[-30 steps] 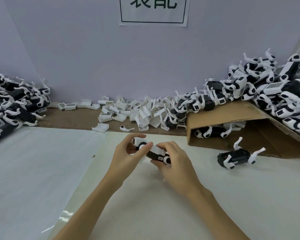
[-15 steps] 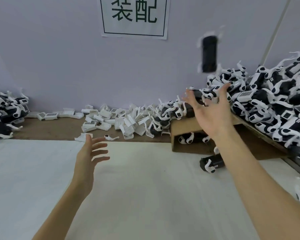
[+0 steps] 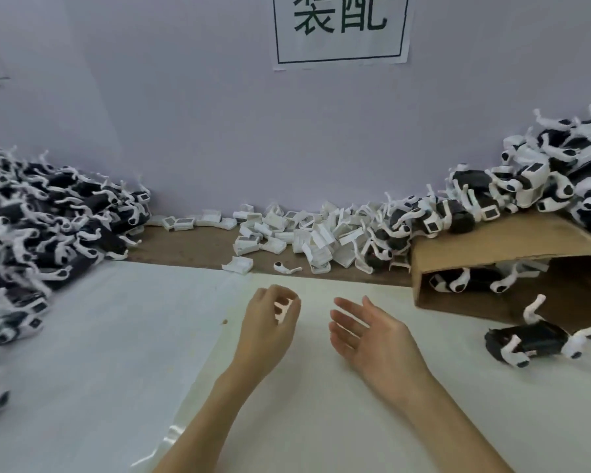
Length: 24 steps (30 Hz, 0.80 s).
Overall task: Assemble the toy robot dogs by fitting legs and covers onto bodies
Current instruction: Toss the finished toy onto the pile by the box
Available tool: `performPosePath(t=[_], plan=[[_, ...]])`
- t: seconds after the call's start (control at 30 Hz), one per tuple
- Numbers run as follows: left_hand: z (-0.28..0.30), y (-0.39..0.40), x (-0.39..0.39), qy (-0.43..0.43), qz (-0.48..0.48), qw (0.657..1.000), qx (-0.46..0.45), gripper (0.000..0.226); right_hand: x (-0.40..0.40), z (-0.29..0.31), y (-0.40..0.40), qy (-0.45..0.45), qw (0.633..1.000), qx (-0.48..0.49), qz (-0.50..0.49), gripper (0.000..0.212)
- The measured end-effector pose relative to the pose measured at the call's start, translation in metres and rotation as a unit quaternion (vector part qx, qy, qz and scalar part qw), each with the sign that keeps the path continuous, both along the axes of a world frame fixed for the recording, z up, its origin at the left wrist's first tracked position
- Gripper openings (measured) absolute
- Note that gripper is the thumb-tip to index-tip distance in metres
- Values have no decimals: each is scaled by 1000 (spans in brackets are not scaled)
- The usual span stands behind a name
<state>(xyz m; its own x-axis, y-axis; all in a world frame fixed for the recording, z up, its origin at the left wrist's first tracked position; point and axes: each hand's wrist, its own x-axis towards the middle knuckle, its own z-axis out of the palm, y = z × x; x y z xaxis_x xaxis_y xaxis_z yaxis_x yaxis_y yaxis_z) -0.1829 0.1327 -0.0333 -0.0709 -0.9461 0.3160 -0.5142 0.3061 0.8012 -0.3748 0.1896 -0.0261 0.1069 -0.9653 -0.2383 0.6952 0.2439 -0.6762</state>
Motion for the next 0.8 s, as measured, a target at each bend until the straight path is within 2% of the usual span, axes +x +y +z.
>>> performPosePath(t=[0.2,0.27,0.33,0.4,0.5,0.53,0.57,0.67,0.73,0.8], plan=[[8,-47,35,-94,84,989,82,31,-10,-7,-7,-60,998,-20,8,49],[17,-75,65,-198,126,968,89,43,-6,-7,-11,-63,998,-14,16,51],[30,-102,112,-342,187,919,61,53,2,-3,-15,-63,997,-7,34,53],[49,-126,173,-443,261,857,43,64,14,3,-23,-57,997,-11,58,64],[80,-144,265,-523,358,767,103,98,35,10,-40,-61,994,-16,88,53],[86,-149,291,-526,375,752,134,109,44,11,-47,-58,993,-14,99,51],[89,-154,312,-514,382,750,164,117,55,13,-54,-50,992,-11,111,50],[79,-168,356,-468,374,773,209,129,88,15,-76,-32,990,5,138,48],[67,-178,371,-462,367,784,193,123,107,12,-91,-37,988,13,149,45],[57,-189,384,-448,362,800,167,108,120,9,-104,-46,986,14,158,44]])
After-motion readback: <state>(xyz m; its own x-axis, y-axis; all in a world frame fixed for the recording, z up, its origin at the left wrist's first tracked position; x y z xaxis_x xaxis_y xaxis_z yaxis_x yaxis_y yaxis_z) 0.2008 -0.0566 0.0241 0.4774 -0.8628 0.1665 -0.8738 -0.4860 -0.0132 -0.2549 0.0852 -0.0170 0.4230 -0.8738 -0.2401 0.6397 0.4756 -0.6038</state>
